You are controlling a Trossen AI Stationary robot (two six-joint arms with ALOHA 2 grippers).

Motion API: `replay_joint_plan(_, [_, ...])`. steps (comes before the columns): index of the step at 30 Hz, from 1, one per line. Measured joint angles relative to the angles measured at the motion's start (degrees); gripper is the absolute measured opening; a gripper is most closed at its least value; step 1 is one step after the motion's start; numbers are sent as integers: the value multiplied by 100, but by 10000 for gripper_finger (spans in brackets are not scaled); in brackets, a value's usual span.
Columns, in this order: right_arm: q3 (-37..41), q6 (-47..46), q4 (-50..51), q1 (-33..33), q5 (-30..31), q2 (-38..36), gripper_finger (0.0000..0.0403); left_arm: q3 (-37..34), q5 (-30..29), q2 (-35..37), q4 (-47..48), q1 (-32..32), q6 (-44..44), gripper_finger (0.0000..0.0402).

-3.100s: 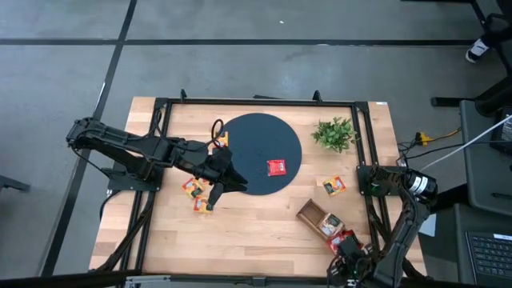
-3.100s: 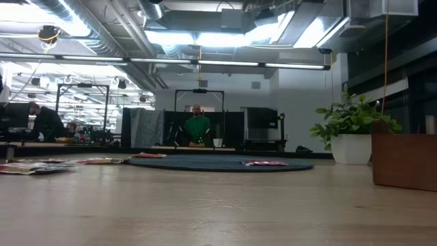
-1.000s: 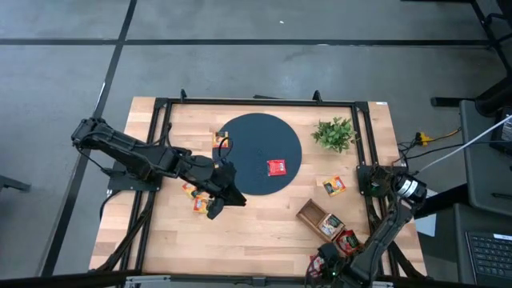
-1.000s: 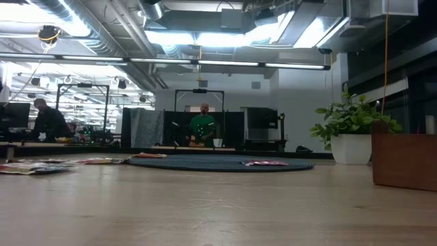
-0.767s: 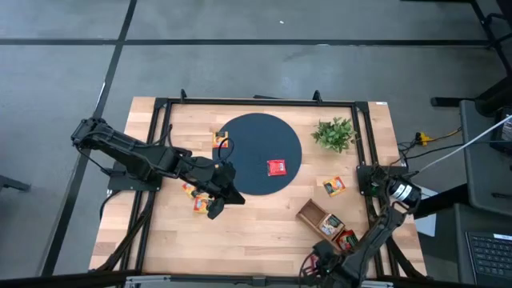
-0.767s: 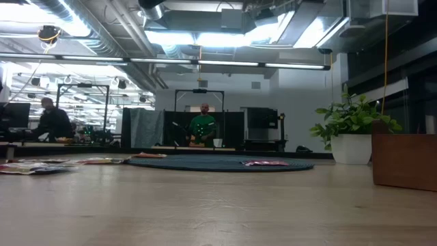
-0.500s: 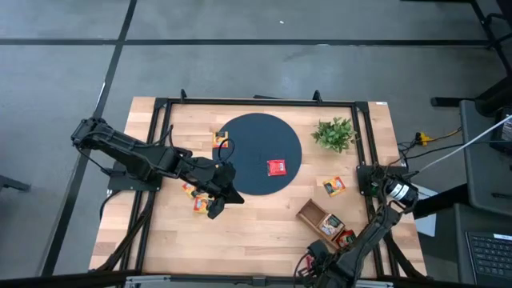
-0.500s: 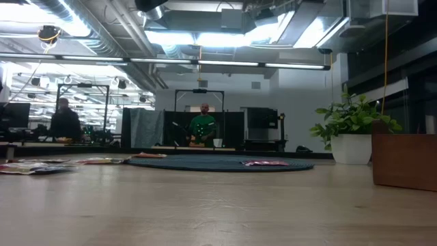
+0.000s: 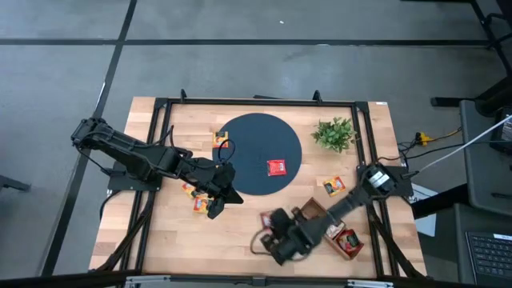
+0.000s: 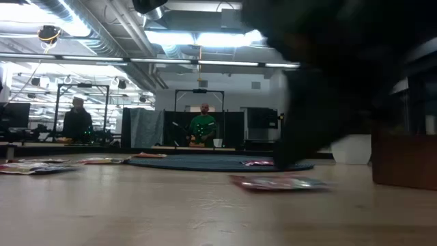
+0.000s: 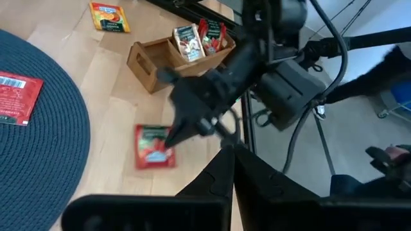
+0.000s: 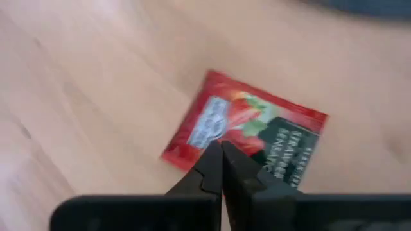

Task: Pick & Place Tea
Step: Put the red tea bag into the right section of the wooden organizer

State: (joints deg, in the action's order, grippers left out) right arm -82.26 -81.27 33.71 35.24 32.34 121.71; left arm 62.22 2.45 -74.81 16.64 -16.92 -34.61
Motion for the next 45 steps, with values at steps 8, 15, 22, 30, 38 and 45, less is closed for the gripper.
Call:
replay_joint_plan(8, [-95,966,-1075,-661,-927,-76,14,0,9,0,69,2,233,4])
replay_joint_plan(15, [-977,1101,-20,-851,-1654,-140,15,0,7,-42,646,27,570,2])
replay_joint_plan(22, [-2055,1296,1700,-653,-1978,-277,34,0,292,-450,753,-1,980,2])
replay_joint_plan(30, [-2120,-707,2395,-8,-1510,-568,35,0,322,-1254,-94,-3,1347,3])
replay_joint_plan(38, [-2039,-2382,2947,182,-1431,-551,36,0,201,-2284,-684,88,1835,2])
replay_joint_plan(45, [-1919,-2868,3022,184,-1394,-511,57,-2,-8,-2966,-1012,96,1963,2])
